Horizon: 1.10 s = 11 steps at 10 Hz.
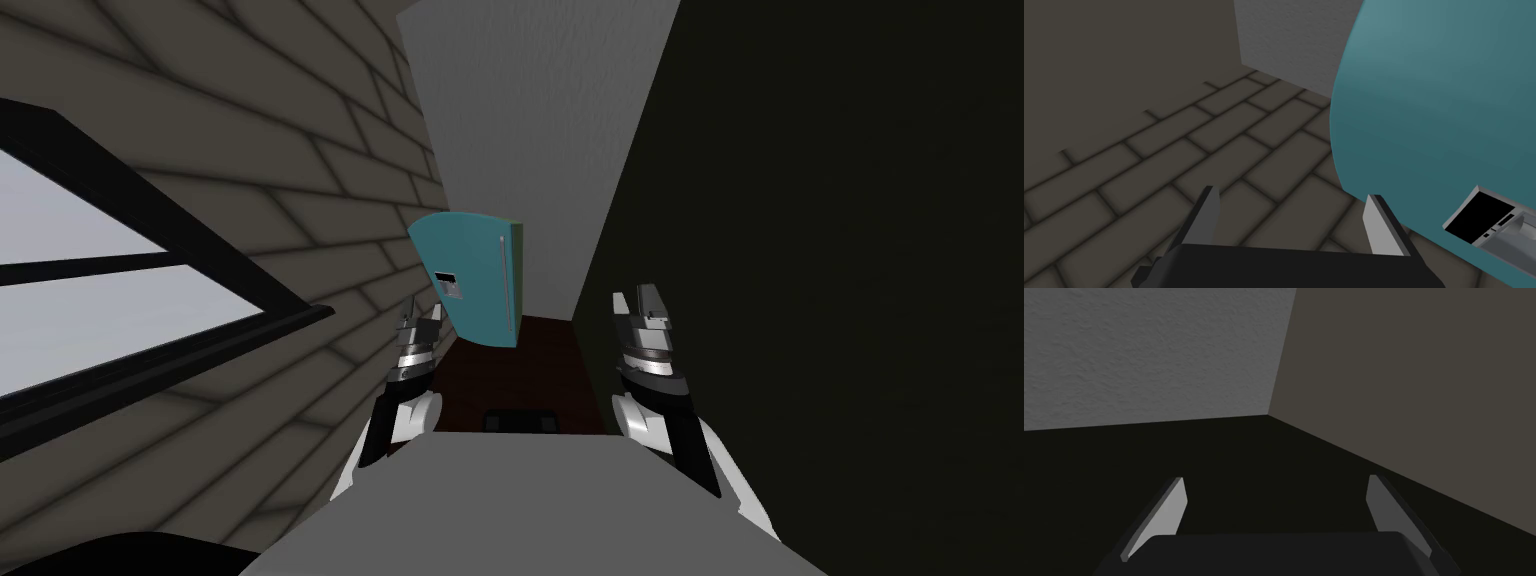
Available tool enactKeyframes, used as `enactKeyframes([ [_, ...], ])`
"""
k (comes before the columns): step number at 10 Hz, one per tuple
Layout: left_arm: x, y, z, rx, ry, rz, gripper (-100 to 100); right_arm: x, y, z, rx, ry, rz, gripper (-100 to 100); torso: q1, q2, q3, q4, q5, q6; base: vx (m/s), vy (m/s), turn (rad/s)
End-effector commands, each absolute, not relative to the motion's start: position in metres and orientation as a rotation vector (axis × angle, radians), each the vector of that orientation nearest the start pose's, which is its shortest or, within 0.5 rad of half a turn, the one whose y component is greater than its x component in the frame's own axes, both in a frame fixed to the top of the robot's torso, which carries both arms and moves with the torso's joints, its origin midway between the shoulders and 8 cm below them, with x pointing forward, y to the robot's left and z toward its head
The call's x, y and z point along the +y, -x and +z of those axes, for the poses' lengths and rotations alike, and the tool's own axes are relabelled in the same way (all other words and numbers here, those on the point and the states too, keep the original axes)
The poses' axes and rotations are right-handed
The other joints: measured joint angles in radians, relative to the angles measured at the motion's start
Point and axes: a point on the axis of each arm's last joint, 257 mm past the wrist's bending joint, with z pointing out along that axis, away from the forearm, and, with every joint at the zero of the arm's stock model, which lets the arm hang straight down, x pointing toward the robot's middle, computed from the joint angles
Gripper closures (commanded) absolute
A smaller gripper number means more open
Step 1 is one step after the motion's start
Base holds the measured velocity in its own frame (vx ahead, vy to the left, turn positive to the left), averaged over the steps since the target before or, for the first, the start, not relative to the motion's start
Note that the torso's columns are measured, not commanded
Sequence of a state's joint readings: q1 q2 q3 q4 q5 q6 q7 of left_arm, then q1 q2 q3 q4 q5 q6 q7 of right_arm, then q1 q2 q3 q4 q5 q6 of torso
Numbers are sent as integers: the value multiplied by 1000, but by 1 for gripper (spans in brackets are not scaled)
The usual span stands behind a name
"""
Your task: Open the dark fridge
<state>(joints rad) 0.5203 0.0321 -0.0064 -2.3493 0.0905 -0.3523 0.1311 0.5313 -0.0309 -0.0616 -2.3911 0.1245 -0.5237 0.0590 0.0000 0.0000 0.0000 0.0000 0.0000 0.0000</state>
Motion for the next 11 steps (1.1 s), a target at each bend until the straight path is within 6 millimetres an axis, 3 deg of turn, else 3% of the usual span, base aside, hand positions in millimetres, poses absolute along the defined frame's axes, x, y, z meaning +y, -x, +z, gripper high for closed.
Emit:
enactKeyframes([
  [1, 286, -352, 20, 612, 824, -1461, 0, -273, -315, 66, 647, -440, 1119, 0, 0, 41, -82, 41, 0, 0, 0, 0, 0],
  [9, 286, -352, 20, 612, 824, -1461, 0, -273, -315, 66, 647, -440, 1119, 0, 0, 618, -1234, 617, 0, 0, 0, 0, 0],
  [10, 277, -366, 19, 665, 816, -1481, -100, -273, -315, 66, 647, -440, 1119, 0, 0, 691, -1382, 691, 0, 0, 27, -18, -9],
  [11, 272, -373, 20, 684, 812, -1495, -100, -273, -315, 66, 648, -440, 1119, 0, -1, 724, -1452, 724, 0, 0, 45, -37, -17],
])
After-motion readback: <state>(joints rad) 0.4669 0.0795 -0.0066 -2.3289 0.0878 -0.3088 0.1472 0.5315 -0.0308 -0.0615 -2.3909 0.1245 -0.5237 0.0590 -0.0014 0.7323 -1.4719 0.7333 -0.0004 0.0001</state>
